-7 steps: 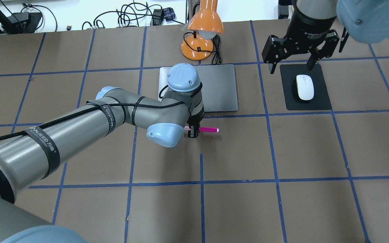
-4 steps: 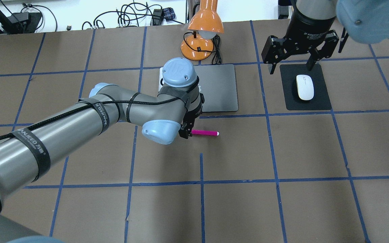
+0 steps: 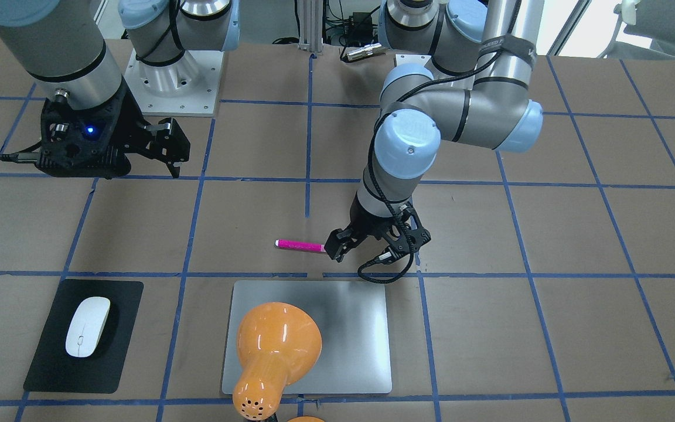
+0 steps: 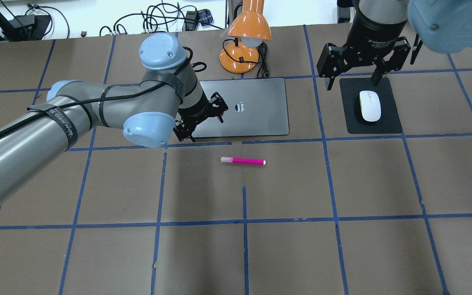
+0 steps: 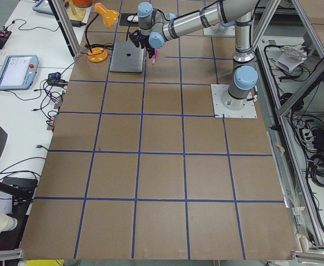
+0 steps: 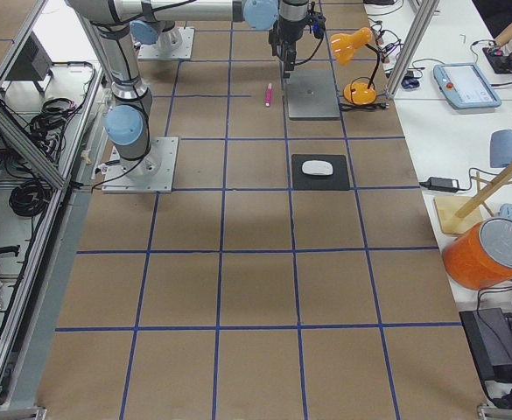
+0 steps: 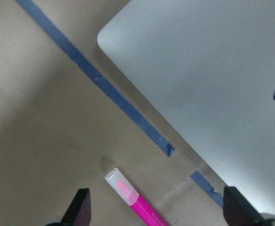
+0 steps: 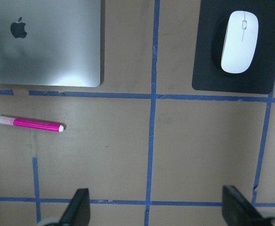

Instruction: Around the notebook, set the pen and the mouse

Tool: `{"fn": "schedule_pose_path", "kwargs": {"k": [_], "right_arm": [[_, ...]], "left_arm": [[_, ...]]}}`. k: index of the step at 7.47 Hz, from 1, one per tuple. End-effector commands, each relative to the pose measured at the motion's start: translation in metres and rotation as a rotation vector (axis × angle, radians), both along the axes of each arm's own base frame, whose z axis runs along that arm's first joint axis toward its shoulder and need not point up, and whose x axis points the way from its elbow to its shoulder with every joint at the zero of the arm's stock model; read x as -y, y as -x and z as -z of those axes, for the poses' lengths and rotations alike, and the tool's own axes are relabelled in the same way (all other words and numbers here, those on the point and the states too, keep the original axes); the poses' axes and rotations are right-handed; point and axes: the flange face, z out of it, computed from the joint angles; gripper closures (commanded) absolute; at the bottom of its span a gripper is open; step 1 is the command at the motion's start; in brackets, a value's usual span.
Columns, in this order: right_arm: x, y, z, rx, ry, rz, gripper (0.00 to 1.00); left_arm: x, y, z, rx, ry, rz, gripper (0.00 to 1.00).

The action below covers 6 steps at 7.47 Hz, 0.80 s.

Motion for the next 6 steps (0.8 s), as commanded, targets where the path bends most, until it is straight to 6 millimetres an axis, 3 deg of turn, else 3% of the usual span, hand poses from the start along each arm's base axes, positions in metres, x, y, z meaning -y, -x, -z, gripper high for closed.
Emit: {"fn": "schedule_pose_path", "kwargs": {"k": [1,2,3,6], "right_arm": [[0.000,0.001,0.000,-0.006,0.001,0.000,0.00],[0.000,0.000,0.000,-0.004,0.001,-0.002,0.00],[0.000,0.001,0.000,-0.004,0.001,0.000,0.00],[0.000,0.001,0.000,-0.003,-0.001,0.001,0.00]], "left_arm": [[0.015,-0.057,-0.074,0.041,-0.031,0.242,0.00],[0.024,-0.094,-0.101,0.053,-0.046,0.305,0.00],[0.022,-0.112,-0.120,0.061,-0.046,0.300,0.00],[0.005,-0.120,-0.142,0.073,-0.051,0.337,0.00]]}}
